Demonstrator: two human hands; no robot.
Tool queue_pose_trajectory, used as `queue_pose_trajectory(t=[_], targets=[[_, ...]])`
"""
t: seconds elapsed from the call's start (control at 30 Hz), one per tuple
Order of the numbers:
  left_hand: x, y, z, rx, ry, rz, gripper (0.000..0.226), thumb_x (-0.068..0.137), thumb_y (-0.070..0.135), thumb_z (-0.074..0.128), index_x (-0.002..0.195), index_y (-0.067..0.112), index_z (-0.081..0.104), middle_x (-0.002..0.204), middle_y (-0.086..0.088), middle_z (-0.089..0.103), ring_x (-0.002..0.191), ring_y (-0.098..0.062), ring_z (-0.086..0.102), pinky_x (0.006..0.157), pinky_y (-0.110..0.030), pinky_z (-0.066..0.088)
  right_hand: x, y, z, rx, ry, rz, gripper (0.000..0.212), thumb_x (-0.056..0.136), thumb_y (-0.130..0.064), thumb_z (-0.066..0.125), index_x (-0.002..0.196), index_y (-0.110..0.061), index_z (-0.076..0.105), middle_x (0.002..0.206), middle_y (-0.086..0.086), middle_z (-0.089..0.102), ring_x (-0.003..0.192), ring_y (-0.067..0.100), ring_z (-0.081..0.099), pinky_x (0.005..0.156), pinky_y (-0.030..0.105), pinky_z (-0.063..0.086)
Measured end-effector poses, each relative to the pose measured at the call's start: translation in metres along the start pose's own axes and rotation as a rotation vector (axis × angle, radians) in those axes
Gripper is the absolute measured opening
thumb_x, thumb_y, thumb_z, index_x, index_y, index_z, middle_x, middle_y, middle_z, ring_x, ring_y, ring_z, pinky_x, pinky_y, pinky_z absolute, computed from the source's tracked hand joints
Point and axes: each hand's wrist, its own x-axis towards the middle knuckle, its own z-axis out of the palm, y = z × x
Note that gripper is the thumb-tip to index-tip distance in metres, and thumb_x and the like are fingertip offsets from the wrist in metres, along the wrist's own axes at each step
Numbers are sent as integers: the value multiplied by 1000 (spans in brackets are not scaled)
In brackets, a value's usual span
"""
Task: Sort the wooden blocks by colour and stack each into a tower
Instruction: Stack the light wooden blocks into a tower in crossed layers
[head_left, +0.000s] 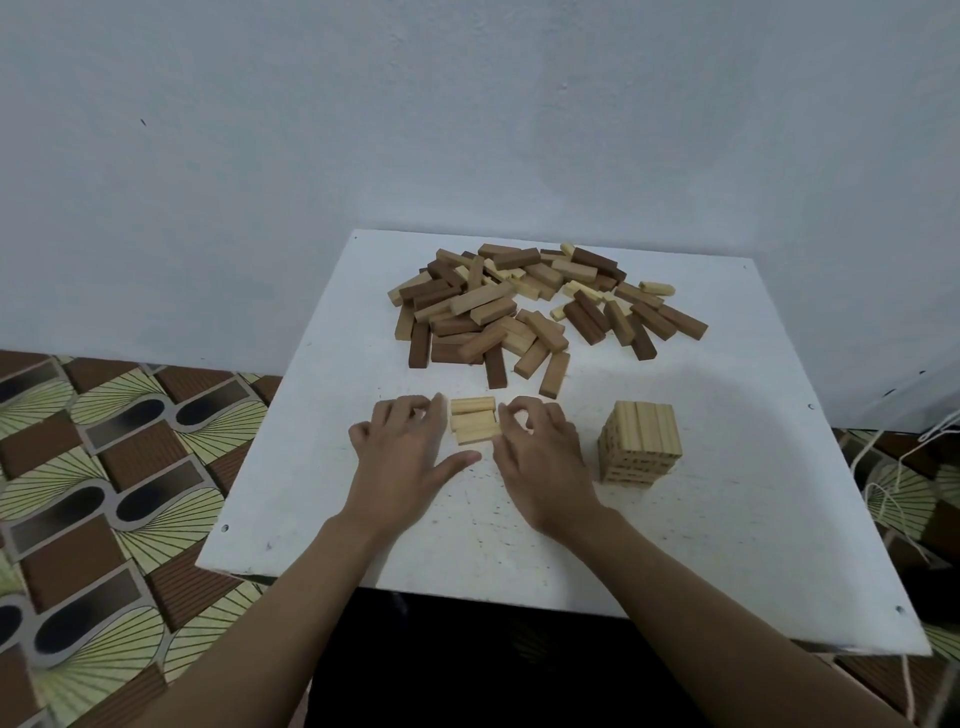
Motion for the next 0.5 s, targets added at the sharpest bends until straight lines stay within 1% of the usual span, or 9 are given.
queue_pose_trajectory(t=[0.07,0.1,0.17,0.23,0.3,0.37,0.43,0.5], targets=[[-7,-4,2,109,-22,58,74,99,72,21,150,20,37,155,-2,40,144,-23,30,93,-49,34,-1,2,3,-77,-28,-16,54,101,-36,28,148,-12,42,139,3,41,121,18,34,100,35,40],[-10,-5,4,137,-43,83,71,104,65,18,153,17,35,162,-3,34,151,-21,25,95,-49,33,-1,2,4,-93,-32,-12,60,98,-38,23,148,-11,41,139,3,41,120,19,34,99,36,40],[-12,-4,5,184,-80,128,67,107,53,14,158,13,32,168,-2,25,156,-16,18,97,-48,30,-1,2,6,-120,-27,-17,70,92,-42,14,148,-11,40,138,4,40,119,19,34,97,36,40],[-12,-3,6,208,-88,154,63,108,46,16,158,11,33,168,-1,25,156,-16,20,97,-49,30,-1,3,7,-145,-38,-27,73,90,-43,11,149,-11,39,140,4,38,120,20,34,98,36,40],[-12,-3,7,209,-78,165,60,109,42,19,157,11,35,167,-1,27,155,-16,22,97,-51,30,-1,4,7,-152,-47,-27,70,91,-42,14,147,-11,42,139,4,39,118,20,36,98,37,43],[-12,-4,8,203,-62,170,58,109,40,20,156,12,37,166,0,29,155,-16,23,98,-51,29,-2,4,6,-150,-47,-22,63,95,-40,20,145,-10,46,136,4,43,116,20,39,95,37,45],[-12,-6,10,199,-46,173,57,109,38,19,156,13,38,165,1,31,154,-16,24,100,-52,28,-2,6,8,-154,-36,-38,53,100,-36,33,142,-9,49,134,4,45,112,20,43,92,37,45],[-10,-7,12,181,-34,169,55,109,38,21,156,15,39,165,3,33,154,-14,25,101,-52,27,-3,7,10,-151,-7,-55,45,101,-32,45,138,-8,54,132,5,48,109,20,46,89,36,46]])
